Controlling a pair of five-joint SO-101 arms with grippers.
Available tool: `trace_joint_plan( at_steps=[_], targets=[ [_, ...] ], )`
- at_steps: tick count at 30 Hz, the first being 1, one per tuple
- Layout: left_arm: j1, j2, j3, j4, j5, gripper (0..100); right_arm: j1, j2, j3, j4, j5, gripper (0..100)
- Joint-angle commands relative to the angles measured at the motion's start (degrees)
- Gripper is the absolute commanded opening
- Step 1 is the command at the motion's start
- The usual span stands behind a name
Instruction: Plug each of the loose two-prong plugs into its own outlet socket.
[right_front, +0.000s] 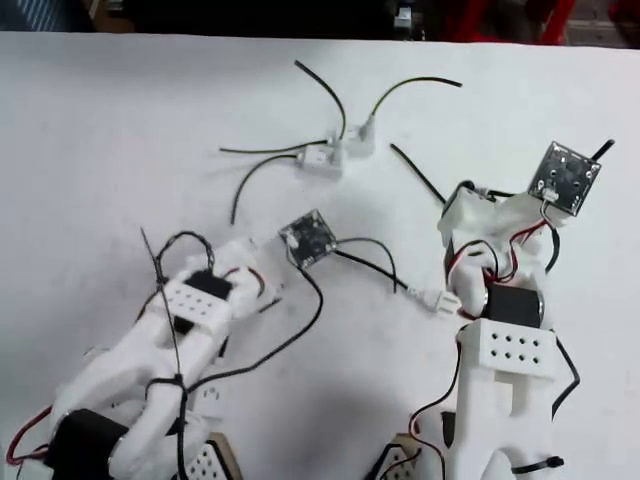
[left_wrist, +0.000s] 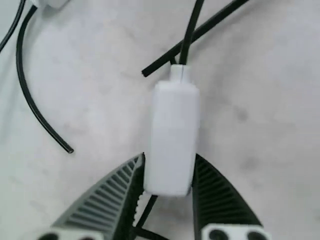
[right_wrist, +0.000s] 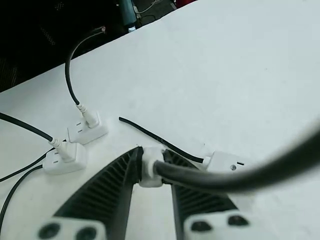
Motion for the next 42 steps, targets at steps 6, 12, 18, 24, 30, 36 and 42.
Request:
trace_joint_plan(
  at_steps=[6,12,18,24,30,36,42],
  targets=[
    [0.5,-17.6,-1.8,13.1,5.3,27,-0.4,-0.9,-2.6,-1.2,-0.3,1.6],
    [-6.5,-29.4,-1.8,13.8,8.7,24,-2.8,-0.9,-1.8,-1.2,0.0,1.7],
    [-10.1,-22.8,-2.8,8.2,9.2,21,-2.8,-0.9,-1.8,-1.2,0.0,1.7],
    [-9.1,-3.6,-15.3,11.2,9.2,21,-2.8,-0.9,-1.8,-1.2,0.0,1.7],
    [-3.2,10.5,-24.5,17.2,8.9,21,-2.8,-0.9,-1.8,-1.2,0.0,1.7],
    [1.5,12.5,-23.5,18.5,8.9,20,-2.8,-0.9,-1.7,-1.2,0.0,1.7],
    [7.8,8.8,-17.8,18.7,8.8,17,-2.8,-0.9,-1.7,-1.2,0.0,1.7]
  ],
)
